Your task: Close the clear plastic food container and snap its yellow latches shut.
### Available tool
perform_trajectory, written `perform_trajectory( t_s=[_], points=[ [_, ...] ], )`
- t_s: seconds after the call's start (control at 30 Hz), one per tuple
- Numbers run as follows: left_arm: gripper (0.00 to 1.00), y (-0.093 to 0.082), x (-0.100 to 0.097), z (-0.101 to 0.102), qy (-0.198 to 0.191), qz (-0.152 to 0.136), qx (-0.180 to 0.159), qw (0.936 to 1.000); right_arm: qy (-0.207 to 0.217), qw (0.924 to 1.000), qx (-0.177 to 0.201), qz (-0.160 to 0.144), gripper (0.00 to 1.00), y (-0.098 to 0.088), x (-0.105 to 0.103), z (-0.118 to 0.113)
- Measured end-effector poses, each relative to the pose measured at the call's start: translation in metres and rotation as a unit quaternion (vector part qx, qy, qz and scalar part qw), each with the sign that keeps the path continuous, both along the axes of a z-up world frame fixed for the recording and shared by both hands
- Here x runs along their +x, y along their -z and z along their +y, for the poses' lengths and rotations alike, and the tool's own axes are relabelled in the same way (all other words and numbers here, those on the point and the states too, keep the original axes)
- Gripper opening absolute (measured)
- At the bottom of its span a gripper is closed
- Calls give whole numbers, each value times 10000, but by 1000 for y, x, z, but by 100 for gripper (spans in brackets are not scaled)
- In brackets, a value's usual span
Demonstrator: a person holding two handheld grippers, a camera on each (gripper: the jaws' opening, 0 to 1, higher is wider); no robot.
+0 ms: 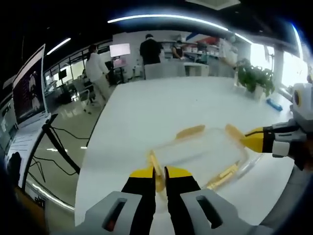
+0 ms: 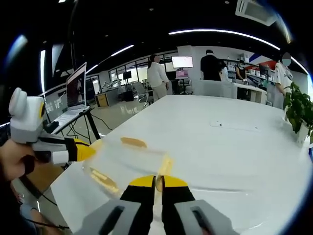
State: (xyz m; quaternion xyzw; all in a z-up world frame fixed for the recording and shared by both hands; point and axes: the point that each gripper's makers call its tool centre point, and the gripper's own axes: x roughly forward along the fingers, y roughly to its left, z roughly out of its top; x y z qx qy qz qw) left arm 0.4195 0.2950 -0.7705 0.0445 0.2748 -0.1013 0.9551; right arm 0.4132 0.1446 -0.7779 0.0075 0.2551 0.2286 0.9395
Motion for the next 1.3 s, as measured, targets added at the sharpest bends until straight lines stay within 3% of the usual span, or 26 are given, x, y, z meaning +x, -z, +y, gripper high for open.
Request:
perform_trajectory(
  t_s=[0.33, 1.3],
  points=[
    [4, 0, 1, -19, 112, -7, -40, 9999, 129, 9999, -48, -63, 0, -5, 1, -18],
    [4, -3, 3, -101, 585, -93, -259, 9979, 805, 9966, -185, -71, 0, -3, -8, -100]
  ],
)
